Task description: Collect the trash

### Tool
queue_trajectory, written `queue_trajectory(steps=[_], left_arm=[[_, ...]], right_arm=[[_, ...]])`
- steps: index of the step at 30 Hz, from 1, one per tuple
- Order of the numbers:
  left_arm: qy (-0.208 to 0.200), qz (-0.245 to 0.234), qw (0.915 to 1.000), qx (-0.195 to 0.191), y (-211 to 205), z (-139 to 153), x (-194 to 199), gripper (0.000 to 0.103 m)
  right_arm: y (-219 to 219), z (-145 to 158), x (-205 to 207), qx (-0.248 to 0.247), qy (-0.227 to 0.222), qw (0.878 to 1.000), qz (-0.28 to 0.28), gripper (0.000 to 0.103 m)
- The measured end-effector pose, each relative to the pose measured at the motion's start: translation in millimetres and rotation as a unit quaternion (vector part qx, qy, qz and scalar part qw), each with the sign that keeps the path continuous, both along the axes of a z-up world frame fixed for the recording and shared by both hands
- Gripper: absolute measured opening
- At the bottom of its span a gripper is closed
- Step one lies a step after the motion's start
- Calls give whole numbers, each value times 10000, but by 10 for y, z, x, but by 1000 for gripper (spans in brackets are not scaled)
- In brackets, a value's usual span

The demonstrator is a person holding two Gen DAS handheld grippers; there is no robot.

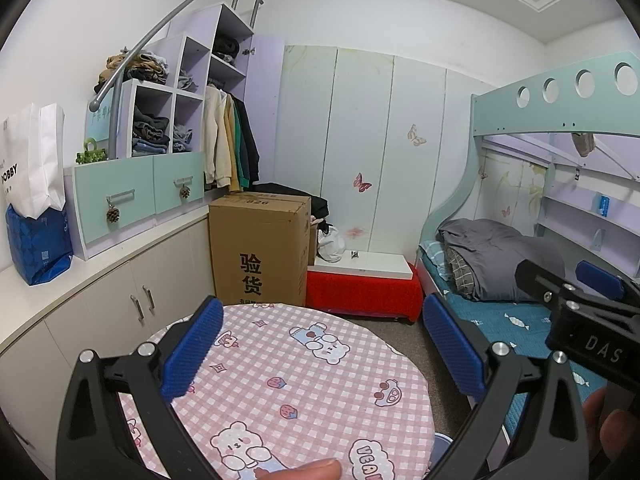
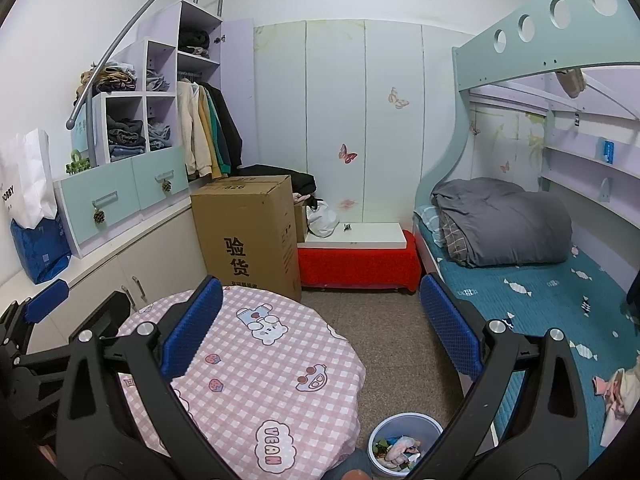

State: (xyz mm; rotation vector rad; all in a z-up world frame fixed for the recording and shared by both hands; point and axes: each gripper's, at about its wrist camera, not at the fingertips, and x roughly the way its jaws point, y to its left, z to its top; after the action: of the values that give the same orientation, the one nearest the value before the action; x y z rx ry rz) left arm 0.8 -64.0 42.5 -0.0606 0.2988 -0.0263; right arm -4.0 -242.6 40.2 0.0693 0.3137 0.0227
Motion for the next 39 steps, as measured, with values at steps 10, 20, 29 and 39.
queue_trajectory(steps=[10, 20, 29, 39], left_arm=[[48, 57, 10000, -34, 52, -94, 43, 98], [49, -57, 10000, -54, 7, -71, 57, 98], [96, 13, 10000, 9, -63, -64, 41, 98], [105, 7, 9999, -5, -74, -53, 38, 98]], right_arm=[[7, -3, 71, -42, 34, 10000, 41, 97], [-91, -35, 111, -54, 48, 10000, 19, 97], [-140, -40, 102, -43, 48, 10000, 2, 97], [-158, -38, 97, -57, 44, 10000, 9, 97]])
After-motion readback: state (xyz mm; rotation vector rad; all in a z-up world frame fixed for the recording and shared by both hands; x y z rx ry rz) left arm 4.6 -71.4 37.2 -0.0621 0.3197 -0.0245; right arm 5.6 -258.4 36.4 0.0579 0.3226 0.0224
